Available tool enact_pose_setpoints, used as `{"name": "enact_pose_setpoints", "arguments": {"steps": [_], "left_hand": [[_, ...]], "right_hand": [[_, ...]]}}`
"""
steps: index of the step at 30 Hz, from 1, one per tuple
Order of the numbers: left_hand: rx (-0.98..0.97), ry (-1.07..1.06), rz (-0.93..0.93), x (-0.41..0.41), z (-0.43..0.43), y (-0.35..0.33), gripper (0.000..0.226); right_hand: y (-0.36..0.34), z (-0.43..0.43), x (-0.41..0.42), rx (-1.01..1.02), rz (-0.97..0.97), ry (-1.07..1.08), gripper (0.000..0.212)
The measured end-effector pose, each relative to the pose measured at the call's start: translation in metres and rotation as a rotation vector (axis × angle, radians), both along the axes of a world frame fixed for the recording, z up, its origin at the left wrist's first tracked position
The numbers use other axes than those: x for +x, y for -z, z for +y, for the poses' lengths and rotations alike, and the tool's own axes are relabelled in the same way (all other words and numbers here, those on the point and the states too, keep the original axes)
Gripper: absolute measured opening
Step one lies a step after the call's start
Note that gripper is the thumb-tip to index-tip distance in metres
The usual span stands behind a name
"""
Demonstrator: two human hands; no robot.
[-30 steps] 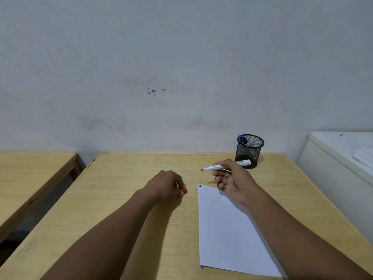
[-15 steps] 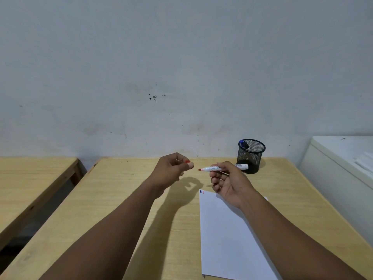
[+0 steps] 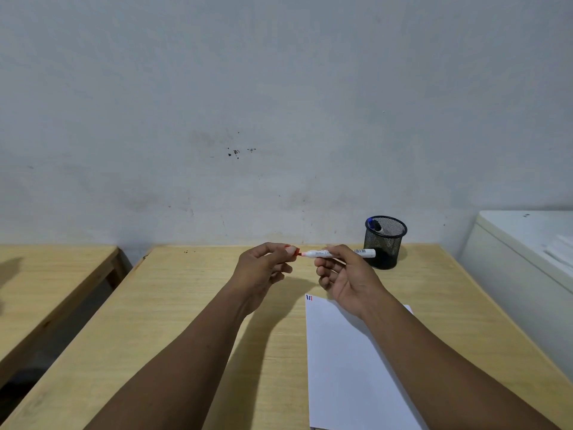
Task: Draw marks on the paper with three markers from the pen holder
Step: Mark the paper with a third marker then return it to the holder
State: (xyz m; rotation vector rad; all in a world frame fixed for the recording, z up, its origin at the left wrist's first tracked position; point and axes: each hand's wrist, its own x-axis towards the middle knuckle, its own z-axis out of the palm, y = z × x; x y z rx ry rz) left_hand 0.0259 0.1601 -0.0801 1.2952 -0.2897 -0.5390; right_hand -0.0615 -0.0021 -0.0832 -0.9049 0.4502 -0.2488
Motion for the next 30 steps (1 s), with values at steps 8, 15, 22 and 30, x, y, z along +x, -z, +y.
{"name": "enact_pose_setpoints", "arguments": {"steps": [8,15,22,30], "left_hand": [[0.013,0.003,-0.017,0.000,-0.002,0.008,0.017],[0.078,-0.024,-0.191,0.001,-0.009,0.002,0.016],[0.057,-0.114,-0.256,0.008,-0.027,-0.012,0.016],[0.123,-0.120,-0.467,0.022,-0.073,-0.051,0.022]], "right_hand": [[0.001,0.001,-0.003,0.046,-0.046,-0.026,0.011],[-0.005,0.004,0.004,-0.014,-0.089,-0.051,0.018],[-0.026,-0.033,-0.004,-0.534,0.208,-0.117,0.048],[-0.045,-0.109,-0.026,-1.346,0.493,-0.036,0.026]]}}
